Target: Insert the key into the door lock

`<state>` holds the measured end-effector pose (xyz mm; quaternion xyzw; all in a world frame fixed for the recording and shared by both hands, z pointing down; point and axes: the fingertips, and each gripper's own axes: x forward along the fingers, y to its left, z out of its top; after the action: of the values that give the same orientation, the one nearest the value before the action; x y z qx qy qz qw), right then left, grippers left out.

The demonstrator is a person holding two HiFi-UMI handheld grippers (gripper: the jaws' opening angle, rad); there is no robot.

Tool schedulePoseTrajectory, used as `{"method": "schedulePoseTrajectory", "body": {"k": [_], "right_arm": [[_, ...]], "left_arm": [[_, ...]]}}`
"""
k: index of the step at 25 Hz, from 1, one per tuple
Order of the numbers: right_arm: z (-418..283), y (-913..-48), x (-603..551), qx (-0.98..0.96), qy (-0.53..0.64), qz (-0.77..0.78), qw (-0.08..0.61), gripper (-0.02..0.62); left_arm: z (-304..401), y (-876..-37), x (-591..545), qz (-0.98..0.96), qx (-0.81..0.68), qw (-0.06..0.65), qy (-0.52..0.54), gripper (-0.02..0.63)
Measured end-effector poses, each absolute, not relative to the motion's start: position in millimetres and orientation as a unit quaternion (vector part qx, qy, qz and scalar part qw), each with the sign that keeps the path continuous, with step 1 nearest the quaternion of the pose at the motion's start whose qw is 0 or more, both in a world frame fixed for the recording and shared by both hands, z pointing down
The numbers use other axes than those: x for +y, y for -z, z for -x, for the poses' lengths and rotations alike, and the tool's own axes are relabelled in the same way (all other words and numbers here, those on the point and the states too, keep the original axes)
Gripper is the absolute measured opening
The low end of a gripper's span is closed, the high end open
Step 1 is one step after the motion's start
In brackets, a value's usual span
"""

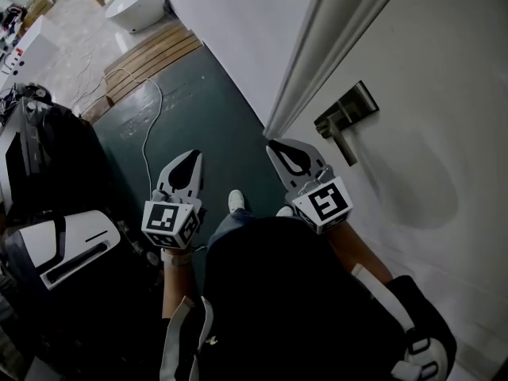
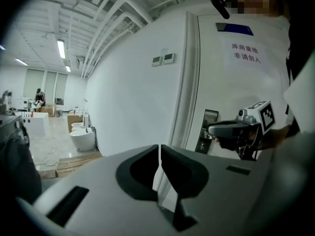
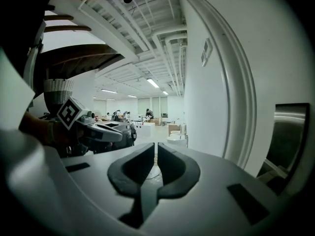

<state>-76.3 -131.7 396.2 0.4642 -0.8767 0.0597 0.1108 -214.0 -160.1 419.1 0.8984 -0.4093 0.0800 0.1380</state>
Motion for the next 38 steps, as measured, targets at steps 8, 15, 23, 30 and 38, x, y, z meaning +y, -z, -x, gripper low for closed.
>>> {"method": "schedulePoseTrajectory", "body": {"k": [8,15,23,30,38], "right_arm": [[103.0,-388.5,-142.4,-0.892,-0.061,-0.432,0.12,0.028],[122.4,-388.9,-141.4,-0.906,-0.054,-0.4,0.128,0.028],[132.3,-388.4,-135.5,-0.914,-0.044,-0.382,0.132,0.028],[131.3,-384.5,-134.0,-0.914,-0.048,-0.382,0.131,0.028],[123.7,-393.8,-130.0,-0.913,-0.057,-0.383,0.132,0.028]], "left_arm": [[232.0,-421.3,-152.9,-0.883,-0.44,0.147,-0.072,0.011],[247.6,-414.8,-149.1,-0.873,-0.458,0.15,-0.071,0.011],[252.1,-421.0,-144.1,-0.872,-0.46,0.145,-0.08,0.011],[247.2,-415.3,-144.0,-0.878,-0.447,0.153,-0.071,0.011],[243.5,-412.6,-141.1,-0.875,-0.45,0.164,-0.076,0.011]]}}
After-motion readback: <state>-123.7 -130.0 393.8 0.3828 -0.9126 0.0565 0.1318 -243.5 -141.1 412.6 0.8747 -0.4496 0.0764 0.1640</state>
